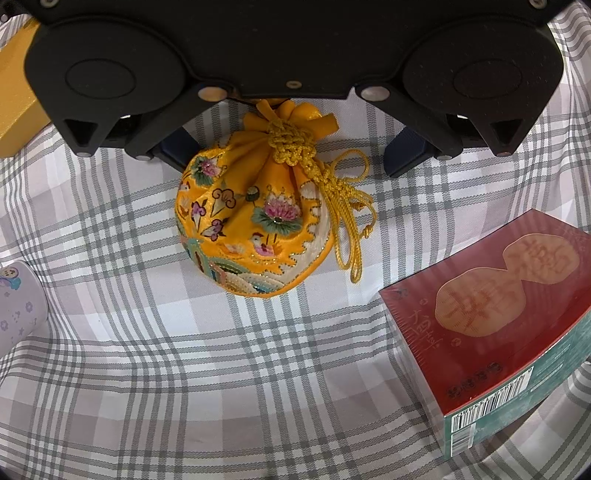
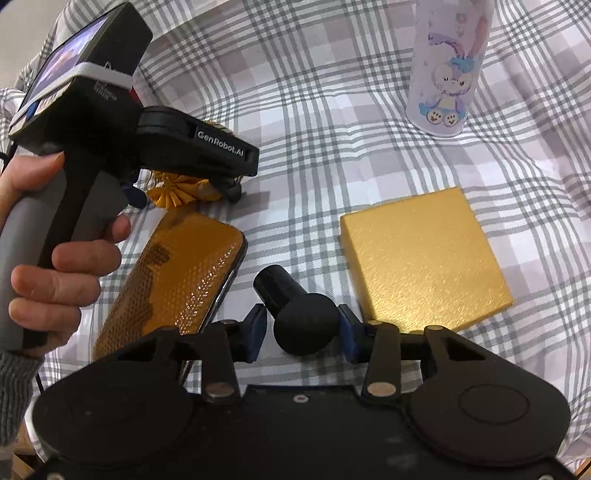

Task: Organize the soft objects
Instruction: 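Close the left tool on the pouch while the right tool grasps the black round-headed object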

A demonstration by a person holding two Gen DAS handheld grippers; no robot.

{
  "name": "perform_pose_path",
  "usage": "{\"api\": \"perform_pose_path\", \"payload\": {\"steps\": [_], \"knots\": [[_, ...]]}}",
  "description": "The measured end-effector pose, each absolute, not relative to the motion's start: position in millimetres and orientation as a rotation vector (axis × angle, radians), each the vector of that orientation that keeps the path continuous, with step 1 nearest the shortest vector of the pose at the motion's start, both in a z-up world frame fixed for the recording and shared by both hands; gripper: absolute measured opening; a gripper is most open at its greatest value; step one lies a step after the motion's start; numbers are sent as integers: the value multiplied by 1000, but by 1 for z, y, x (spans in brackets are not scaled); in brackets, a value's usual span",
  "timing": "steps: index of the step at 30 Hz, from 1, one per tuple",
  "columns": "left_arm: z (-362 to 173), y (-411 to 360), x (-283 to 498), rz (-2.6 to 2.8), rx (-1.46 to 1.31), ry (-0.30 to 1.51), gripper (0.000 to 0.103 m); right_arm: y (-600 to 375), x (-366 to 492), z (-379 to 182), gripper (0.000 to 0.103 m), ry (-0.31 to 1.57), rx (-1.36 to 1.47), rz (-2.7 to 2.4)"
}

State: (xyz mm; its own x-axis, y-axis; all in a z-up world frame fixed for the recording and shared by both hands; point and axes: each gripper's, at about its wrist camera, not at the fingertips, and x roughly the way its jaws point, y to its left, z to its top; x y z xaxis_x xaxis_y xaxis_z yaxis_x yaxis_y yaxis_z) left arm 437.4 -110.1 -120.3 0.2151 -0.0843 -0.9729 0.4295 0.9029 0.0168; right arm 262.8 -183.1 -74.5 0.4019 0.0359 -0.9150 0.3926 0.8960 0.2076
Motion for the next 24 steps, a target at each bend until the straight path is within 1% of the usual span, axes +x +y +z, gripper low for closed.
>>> {"api": "perform_pose_path", "payload": {"steps": [4,5,7,9,11,13,14,16,17,18,20,24], "knots": [[-119,-110,438,-362,311,1306,100,-186,263,-77,39,1152,435,-222],[-118,-111,437,-366,310,1302,98,-186,263,-77,39,1152,438,-218],[-114,-112,435,-381,304,1290,89,-187,262,-77,39,1149,441,-214],[-108,-114,432,-395,300,1278,70,-187,262,-75,39,1143,439,-213],[-104,-116,431,-397,293,1277,62,-188,262,-73,39,1135,437,-210],[-104,-118,431,-388,293,1280,64,-188,264,-72,39,1133,431,-210],[-104,-118,432,-384,293,1279,67,-188,264,-71,39,1134,429,-210],[-103,-116,431,-382,278,1273,70,-189,264,-71,39,1138,430,-207],[-102,-113,432,-382,262,1271,74,-190,264,-71,39,1138,430,-205],[-100,-110,433,-380,240,1271,82,-190,264,-71,39,1137,428,-203],[-98,-104,438,-367,191,1271,90,-188,264,-72,40,1137,414,-203],[-97,-93,453,-350,110,1289,91,-183,269,-74,40,1146,395,-189]]}}
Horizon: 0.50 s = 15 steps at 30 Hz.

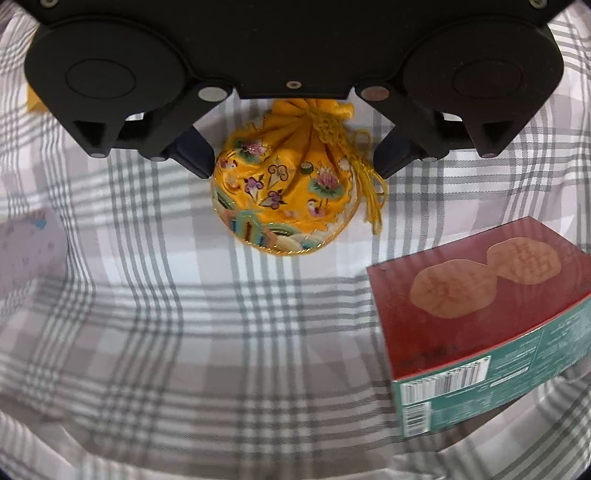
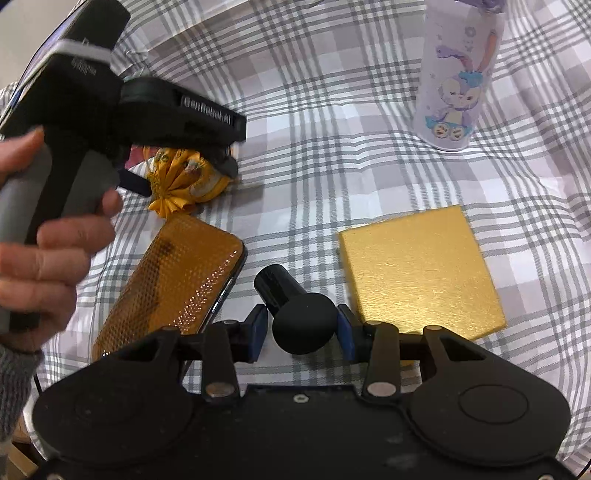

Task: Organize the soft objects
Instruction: 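Close the left tool on the pouch while the right tool grasps the black round-headed object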

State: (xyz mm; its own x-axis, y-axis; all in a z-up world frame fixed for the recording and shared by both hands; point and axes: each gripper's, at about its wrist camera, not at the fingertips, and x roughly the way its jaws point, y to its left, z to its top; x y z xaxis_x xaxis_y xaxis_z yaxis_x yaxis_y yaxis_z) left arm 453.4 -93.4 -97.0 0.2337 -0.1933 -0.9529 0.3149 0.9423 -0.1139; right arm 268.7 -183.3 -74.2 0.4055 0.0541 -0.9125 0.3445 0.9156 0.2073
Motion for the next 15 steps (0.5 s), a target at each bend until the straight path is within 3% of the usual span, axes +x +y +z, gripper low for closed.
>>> {"api": "perform_pose_path", "payload": {"steps": [15], "knots": [[-95,-111,487,-304,91,1289,97,-177,278,-82,42,1164,350,-180]]}}
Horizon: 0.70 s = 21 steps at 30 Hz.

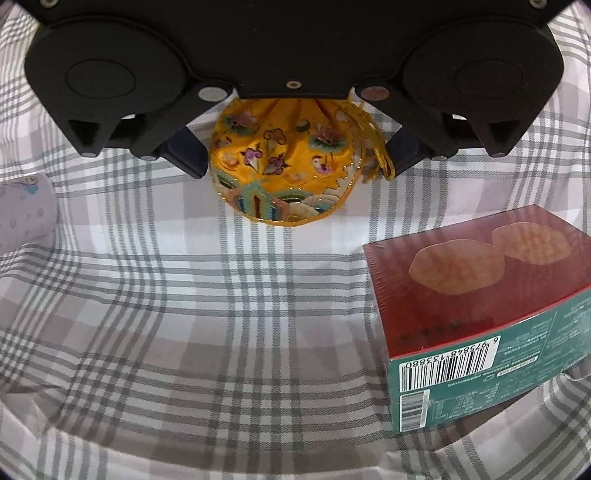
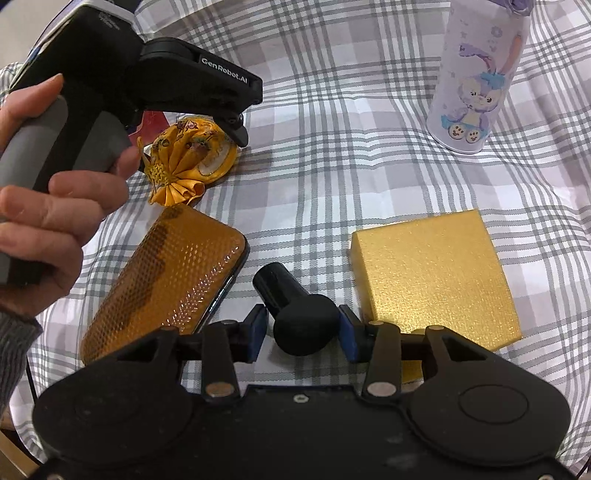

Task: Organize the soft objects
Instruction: 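Close the left tool on the pouch while the right tool grasps the black round-headed object, then carry the pouch and black object over the basket with both tools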

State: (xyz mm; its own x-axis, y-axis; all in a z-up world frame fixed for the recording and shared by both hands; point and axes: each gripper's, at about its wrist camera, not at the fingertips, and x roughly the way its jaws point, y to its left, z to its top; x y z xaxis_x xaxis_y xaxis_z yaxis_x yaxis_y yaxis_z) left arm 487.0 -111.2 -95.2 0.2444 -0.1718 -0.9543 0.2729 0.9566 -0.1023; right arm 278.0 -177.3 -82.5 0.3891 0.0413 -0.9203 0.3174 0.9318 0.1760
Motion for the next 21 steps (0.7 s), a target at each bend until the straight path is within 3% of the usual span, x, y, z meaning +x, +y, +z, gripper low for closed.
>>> {"api": "perform_pose_path", "payload": {"steps": [3,4,5,6,21], "knots": [[-100,-111,492,-307,83,1296,93,-177,278,-82,42,1164,345,-181],[-99,-111,492,-311,84,1287,88,-176,278,-82,42,1165,343,-181],[-99,-109,490,-312,92,1274,74,-176,278,-82,41,1166,343,-181],[-97,-110,490,-302,111,1258,68,-177,278,-82,40,1165,341,-182],[-67,-41,496,-226,10,1275,65,-180,272,-69,38,1161,356,-170]]}}
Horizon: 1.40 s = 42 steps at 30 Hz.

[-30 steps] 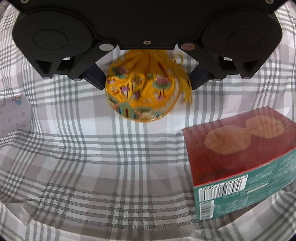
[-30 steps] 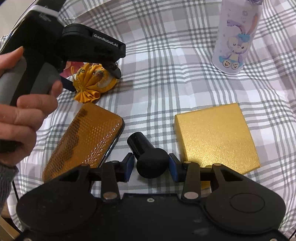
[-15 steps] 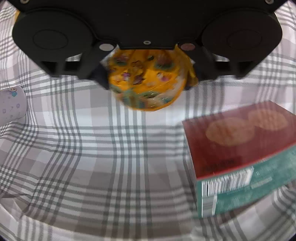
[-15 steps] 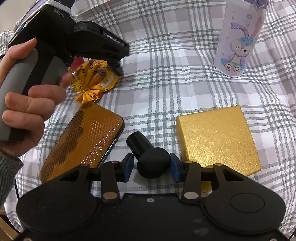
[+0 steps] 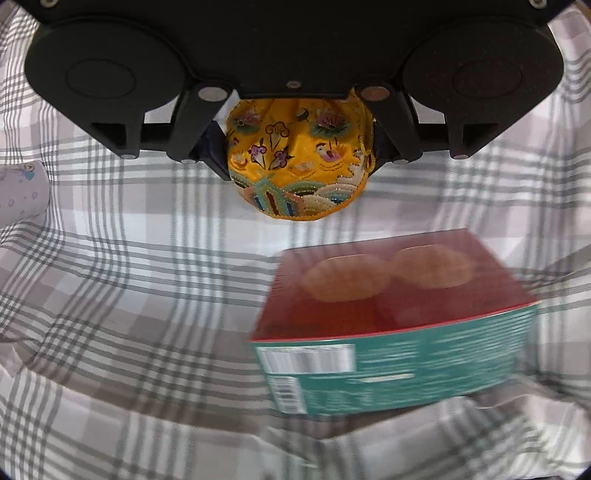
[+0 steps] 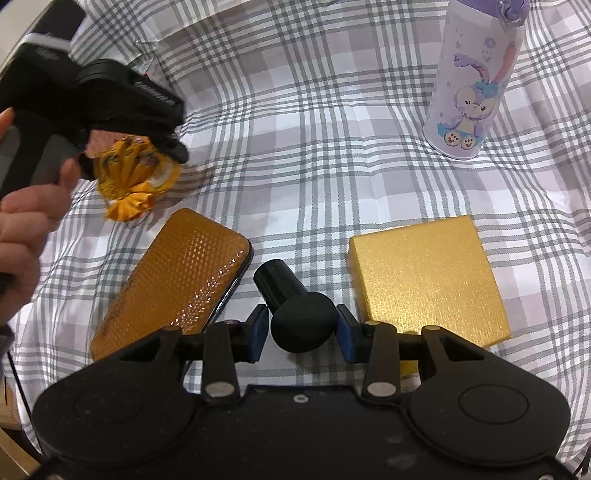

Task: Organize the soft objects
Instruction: 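Carry the pouch and black object over the basket with both tools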

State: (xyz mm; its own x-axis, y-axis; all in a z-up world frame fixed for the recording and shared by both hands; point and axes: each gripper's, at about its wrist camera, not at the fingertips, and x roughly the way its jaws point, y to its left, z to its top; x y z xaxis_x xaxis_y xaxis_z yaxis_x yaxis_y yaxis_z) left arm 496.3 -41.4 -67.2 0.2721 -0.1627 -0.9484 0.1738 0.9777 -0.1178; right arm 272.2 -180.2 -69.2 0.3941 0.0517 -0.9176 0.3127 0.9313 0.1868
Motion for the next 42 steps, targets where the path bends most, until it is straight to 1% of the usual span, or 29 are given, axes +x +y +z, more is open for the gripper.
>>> {"api": "perform_pose_path", "payload": {"steps": [3,8,17,18,25,34,42], "knots": [[-58,-24,491,-198,10,1275,65,-179,268,-65,38,1162,360,-162],[-39,-4,456,-132,56,1259,65,-177,257,-56,38,1160,363,-151],[-26,24,386,-100,70,1284,65,-174,216,-35,38,1157,355,-132],[-30,20,380,-109,61,1290,65,-174,210,-32,38,1155,351,-132],[-7,15,321,-148,55,1292,65,-175,157,-11,38,1140,349,-113],[13,2,242,-200,69,1241,65,-177,93,12,38,1096,348,-92],[16,-15,178,-235,56,1229,65,-178,47,25,38,1057,354,-86]]}}
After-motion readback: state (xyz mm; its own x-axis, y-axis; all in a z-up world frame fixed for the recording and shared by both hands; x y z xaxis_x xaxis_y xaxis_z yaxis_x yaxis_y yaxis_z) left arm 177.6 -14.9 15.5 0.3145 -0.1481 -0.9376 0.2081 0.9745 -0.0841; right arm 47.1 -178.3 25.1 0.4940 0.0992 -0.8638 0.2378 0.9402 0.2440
